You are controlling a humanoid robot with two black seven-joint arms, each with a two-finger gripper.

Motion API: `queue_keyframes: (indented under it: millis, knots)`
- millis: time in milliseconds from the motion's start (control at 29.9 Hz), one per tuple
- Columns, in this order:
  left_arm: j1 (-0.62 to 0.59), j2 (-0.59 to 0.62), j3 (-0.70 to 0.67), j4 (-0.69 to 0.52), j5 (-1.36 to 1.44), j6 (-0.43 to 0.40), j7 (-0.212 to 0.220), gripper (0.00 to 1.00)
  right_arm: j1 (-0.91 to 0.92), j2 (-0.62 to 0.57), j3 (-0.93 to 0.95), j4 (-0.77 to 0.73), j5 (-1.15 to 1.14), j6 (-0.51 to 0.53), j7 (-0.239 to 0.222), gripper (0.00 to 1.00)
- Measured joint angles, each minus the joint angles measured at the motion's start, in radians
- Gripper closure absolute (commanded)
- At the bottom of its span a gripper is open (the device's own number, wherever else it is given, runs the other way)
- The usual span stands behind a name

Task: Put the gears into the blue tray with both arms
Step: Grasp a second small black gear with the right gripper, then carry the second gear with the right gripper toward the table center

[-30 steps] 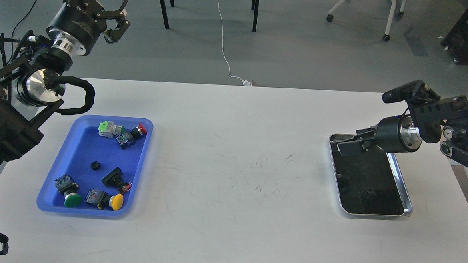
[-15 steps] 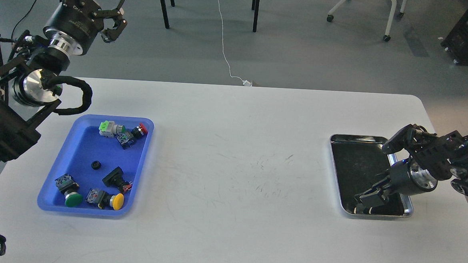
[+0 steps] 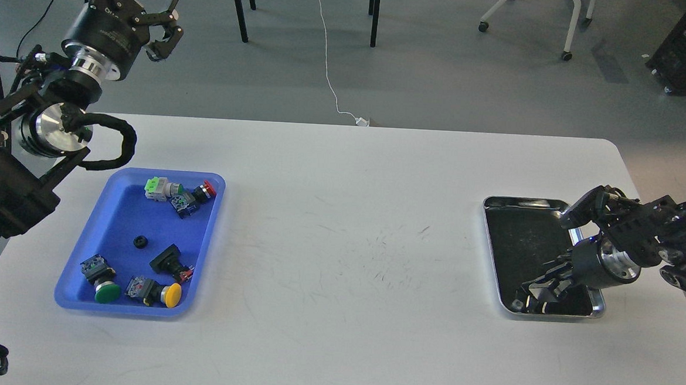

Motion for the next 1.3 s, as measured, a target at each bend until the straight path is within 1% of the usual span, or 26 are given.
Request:
queue_keyframes:
  millis: [134,234,435,602,702,803,903,1037,1137,1304]
  knots:
    - [0.000,0.000,0.000,0.000,0.000,0.000,0.000,0.02,0.001,-0.009,-0.005,0.001,0.000,0.000,-0.001,0.73]
    - [0.000,0.001,-0.002,0.000,0.000,-0.001,-0.001,0.02,0.001,-0.025,-0.007,0.006,-0.001,0.001,0.000,0.77]
    - [0.000,0.001,-0.006,0.000,0.000,-0.002,-0.002,0.02,0.007,-0.030,-0.001,0.007,-0.002,0.002,0.000,0.76]
    - [-0.003,0.002,-0.007,0.000,0.000,-0.004,-0.002,0.02,0.063,-0.016,0.018,0.014,0.004,0.000,0.001,0.76]
    - [-0.003,0.009,-0.006,-0.001,0.001,-0.009,0.003,0.02,0.095,0.011,0.058,0.016,0.014,-0.003,-0.001,0.76]
    - [-0.003,0.011,0.000,-0.003,0.002,-0.010,0.007,0.02,0.100,0.074,0.125,-0.002,0.035,-0.024,-0.003,0.76]
    - [-0.003,0.008,0.002,-0.003,0.002,-0.010,0.007,0.02,0.087,0.190,0.163,-0.051,0.096,-0.064,-0.004,0.77]
    - [-0.003,0.007,0.006,-0.003,0.004,-0.011,0.007,0.02,0.068,0.336,0.170,-0.117,0.164,-0.098,-0.007,0.77]
    - [-0.005,0.011,0.007,-0.003,0.005,-0.030,0.007,0.02,0.051,0.430,0.170,-0.152,0.176,-0.109,-0.008,0.77]
    - [-0.006,0.014,0.007,-0.003,0.005,-0.041,0.007,0.02,0.025,0.549,0.142,-0.190,0.178,-0.123,-0.006,0.76]
